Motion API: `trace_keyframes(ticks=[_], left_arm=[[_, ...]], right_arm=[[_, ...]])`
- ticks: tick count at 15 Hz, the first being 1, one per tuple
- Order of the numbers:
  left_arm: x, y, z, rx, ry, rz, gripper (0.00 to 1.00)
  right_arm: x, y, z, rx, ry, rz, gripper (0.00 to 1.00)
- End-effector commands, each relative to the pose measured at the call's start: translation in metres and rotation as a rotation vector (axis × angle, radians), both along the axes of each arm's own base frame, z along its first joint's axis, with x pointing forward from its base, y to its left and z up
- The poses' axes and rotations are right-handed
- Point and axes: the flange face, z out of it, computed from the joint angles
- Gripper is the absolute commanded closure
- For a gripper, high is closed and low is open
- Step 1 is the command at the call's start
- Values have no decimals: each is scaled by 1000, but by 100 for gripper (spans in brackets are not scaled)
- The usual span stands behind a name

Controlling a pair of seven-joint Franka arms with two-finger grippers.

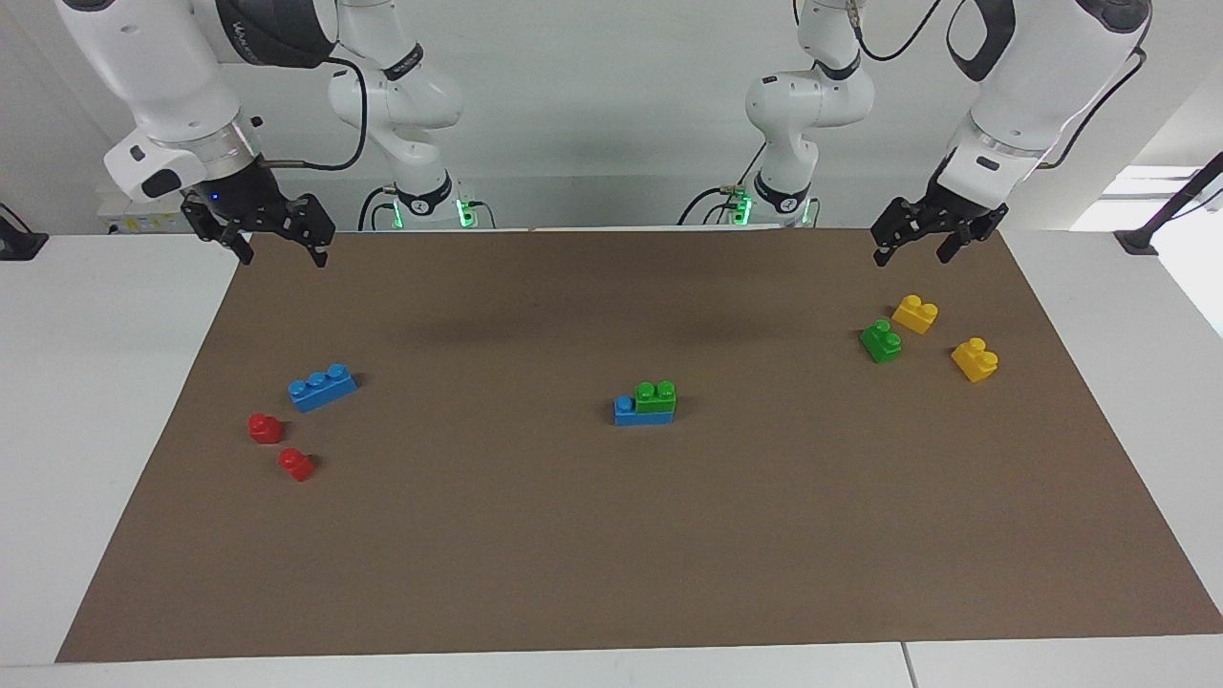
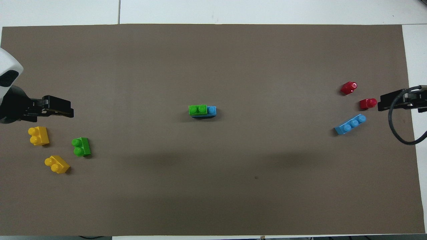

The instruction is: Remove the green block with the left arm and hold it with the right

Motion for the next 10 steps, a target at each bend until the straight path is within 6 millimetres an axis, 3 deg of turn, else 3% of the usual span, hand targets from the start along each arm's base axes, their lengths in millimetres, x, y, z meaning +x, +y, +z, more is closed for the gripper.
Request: trace_keyframes(ticks=[1,6,10], left_arm=[[-3,0,1,15,3,10,0],[-15,4,-13,26,38,114,0],[-26,-18,-23,43,61,248,0]], right_arm=[[-2,-7,-1,24,-49,-158,0],[4,7,-10,97,-23,-620,0],[9,22,-25,124,36,-896,1]])
